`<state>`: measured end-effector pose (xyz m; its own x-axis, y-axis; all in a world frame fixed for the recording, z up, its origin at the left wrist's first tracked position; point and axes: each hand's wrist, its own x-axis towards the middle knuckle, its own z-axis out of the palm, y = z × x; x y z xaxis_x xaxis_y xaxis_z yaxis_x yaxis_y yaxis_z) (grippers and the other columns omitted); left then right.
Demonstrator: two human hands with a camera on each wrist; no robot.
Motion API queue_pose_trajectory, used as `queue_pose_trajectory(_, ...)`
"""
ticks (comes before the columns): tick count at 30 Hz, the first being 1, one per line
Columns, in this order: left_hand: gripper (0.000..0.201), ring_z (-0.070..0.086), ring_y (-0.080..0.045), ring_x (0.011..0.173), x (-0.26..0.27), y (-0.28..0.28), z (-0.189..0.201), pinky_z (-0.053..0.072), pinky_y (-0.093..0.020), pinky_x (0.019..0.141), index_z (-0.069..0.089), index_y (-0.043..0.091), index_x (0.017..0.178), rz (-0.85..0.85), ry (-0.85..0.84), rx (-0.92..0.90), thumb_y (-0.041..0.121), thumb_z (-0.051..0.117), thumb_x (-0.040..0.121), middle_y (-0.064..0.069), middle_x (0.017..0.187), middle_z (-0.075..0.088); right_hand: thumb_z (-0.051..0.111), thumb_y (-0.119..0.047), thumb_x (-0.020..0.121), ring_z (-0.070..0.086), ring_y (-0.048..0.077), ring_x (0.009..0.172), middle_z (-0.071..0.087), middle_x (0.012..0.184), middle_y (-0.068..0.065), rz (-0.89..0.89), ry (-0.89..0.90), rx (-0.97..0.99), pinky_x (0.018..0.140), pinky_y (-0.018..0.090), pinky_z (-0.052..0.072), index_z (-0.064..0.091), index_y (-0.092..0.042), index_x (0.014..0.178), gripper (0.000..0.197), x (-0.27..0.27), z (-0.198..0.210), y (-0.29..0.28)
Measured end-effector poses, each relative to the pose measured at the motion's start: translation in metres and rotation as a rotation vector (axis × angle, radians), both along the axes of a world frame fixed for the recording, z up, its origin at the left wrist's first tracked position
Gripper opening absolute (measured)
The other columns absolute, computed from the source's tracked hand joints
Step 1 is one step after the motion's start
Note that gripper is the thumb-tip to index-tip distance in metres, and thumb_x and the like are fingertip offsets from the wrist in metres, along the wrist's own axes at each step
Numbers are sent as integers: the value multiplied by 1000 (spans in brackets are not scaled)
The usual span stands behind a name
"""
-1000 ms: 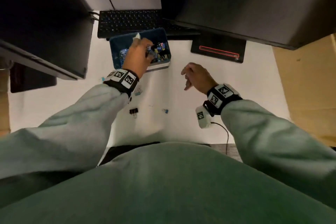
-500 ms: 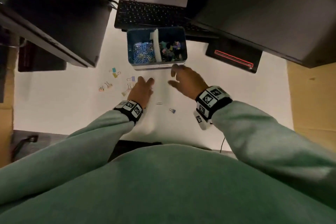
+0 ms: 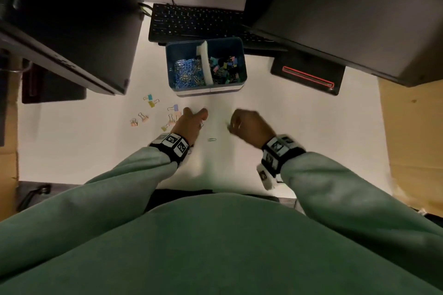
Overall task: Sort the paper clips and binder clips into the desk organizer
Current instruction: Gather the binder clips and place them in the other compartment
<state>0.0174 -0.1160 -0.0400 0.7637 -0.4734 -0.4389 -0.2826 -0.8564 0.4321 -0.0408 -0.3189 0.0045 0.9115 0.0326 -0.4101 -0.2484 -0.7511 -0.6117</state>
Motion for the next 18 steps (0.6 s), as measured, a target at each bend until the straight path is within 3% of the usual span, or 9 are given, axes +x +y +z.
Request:
queue_pose_trajectory(3,25,50,-26,71,1,-1,1,39,-29,65,47,21,112,42,4,41,10,48,89,-9,98,37,68,-25,84,61,16,74,67,83,-1,-244,-198,113,68,28,50,63,-15,87,12,46,35,-5)
queue_pose_trajectory(6,22,52,-28,72,4,0,3,38,-29,64,47,19,108,14,9,29,11,51,88,-10,94,40,62,-24,87,61,18,80,65,90,1,-250,-263,46,69,32,49,62,-12,94,14,87,55,-5)
queue_pose_trajectory(9,22,55,-31,71,9,4,8,43,-30,63,48,17,104,-4,36,1,10,56,85,-12,89,47,57,-19,90,61,27,84,63,97,10,-88,-268,-101,69,35,48,59,-10,94,10,93,52,5)
queue_pose_trajectory(12,21,59,-32,76,15,9,14,48,-34,67,54,13,99,0,95,-95,8,60,81,-11,82,58,58,-18,91,60,28,86,62,95,8,214,-154,-64,70,32,45,60,-9,92,9,56,32,29)
queue_pose_trajectory(15,19,59,-25,71,24,21,33,50,-35,72,56,15,99,106,126,-194,10,63,82,-6,75,60,60,-25,92,58,29,96,53,115,8,515,94,-72,83,40,48,53,-13,116,27,13,6,58)
queue_pose_trajectory(18,18,62,-20,66,34,22,68,53,-29,66,57,24,97,220,121,-321,13,64,84,-6,74,62,60,-22,92,59,30,95,42,126,10,593,107,-62,82,40,49,41,-19,136,48,3,-13,89)
